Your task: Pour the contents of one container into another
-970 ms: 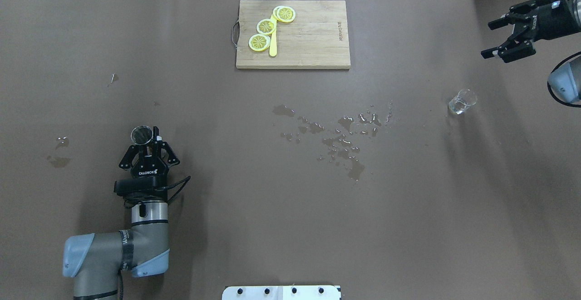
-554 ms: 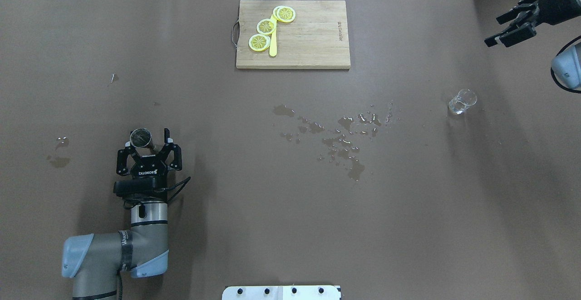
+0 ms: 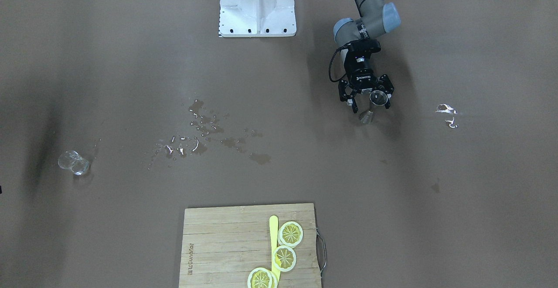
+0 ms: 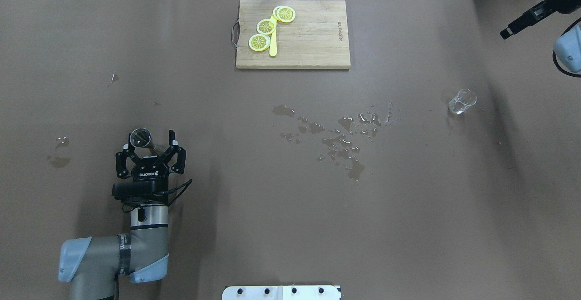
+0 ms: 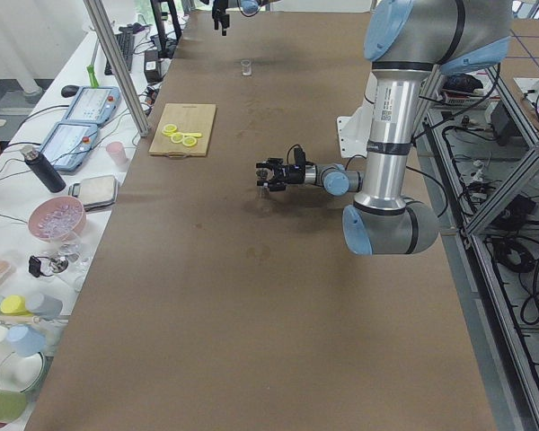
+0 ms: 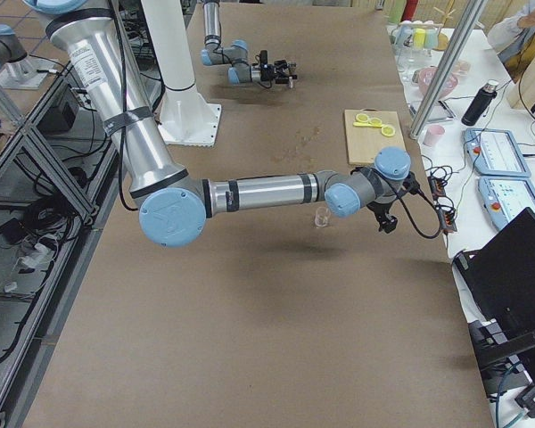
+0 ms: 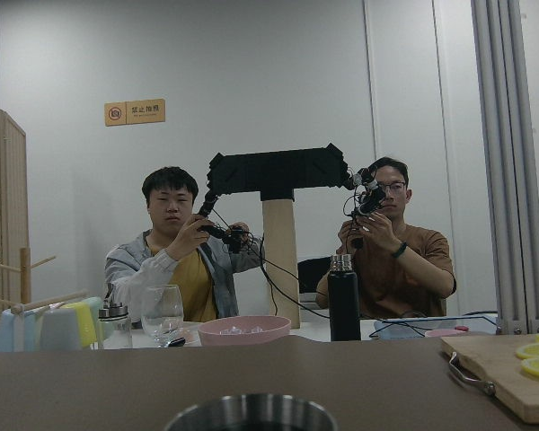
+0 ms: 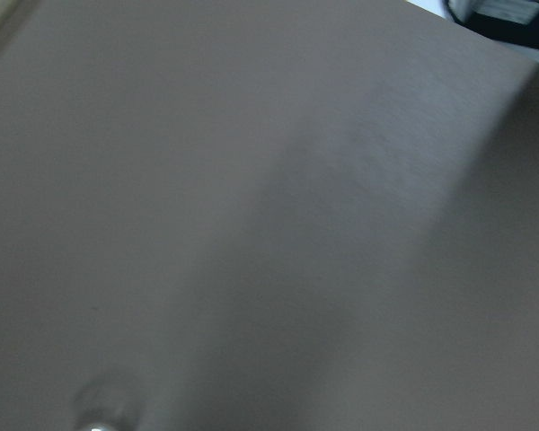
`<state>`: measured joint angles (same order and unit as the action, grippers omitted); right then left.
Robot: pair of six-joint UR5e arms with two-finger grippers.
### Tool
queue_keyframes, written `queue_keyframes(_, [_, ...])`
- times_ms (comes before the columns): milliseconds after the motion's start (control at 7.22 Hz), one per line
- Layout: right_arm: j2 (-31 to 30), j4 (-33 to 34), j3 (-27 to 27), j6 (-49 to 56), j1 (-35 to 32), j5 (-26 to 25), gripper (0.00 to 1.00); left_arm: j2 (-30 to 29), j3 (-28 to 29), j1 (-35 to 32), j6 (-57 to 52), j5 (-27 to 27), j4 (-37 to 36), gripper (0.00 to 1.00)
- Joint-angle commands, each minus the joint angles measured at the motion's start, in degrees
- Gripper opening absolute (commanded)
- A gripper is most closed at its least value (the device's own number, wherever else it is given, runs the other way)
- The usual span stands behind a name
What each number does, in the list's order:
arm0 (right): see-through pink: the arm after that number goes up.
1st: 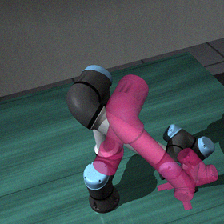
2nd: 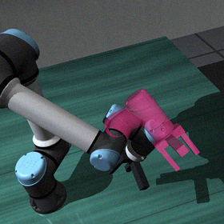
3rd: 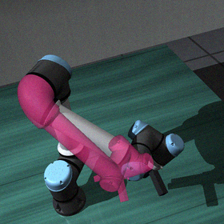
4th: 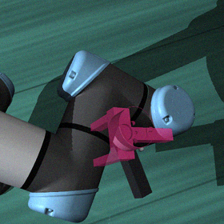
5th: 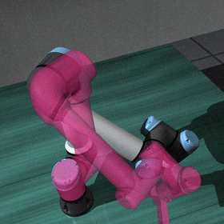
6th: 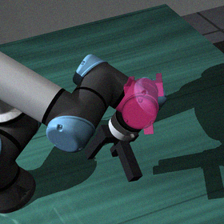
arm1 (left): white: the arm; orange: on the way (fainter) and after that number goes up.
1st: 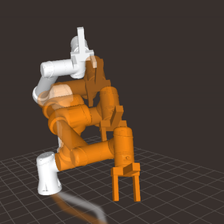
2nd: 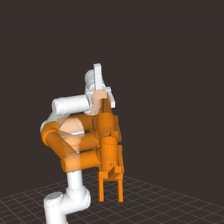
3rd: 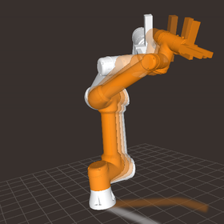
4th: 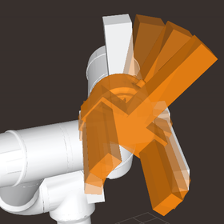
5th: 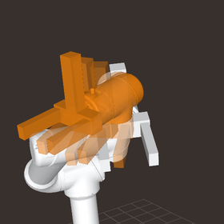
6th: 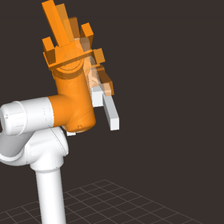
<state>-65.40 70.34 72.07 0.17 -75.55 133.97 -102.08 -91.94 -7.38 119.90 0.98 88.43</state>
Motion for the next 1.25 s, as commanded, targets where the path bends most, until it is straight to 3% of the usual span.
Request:
queue_keyframes(0, [0.0,10.5,0.4,0.0,-0.1,-11.9,1.00,2.0,-0.9,2.2,-0.1,-0.2,-0.2,0.99])
queue_keyframes(277, [0.0,25.6,1.3,0.2,-1.6,-12.5,1.00,5.5,-5.0,2.4,-0.2,-0.1,-0.2,0.99])
queue_keyframes(832, [-2.9,24.8,4.4,-0.6,-2.9,-10.8,1.00,10.5,-15.1,6.3,-1.9,-2.2,-0.1,0.99])
queue_keyframes(1109, [-4.9,24.8,4.7,-0.7,-4.9,-7.2,1.00,12.3,-21.8,6.1,-9.7,-2.2,0.1,0.99])
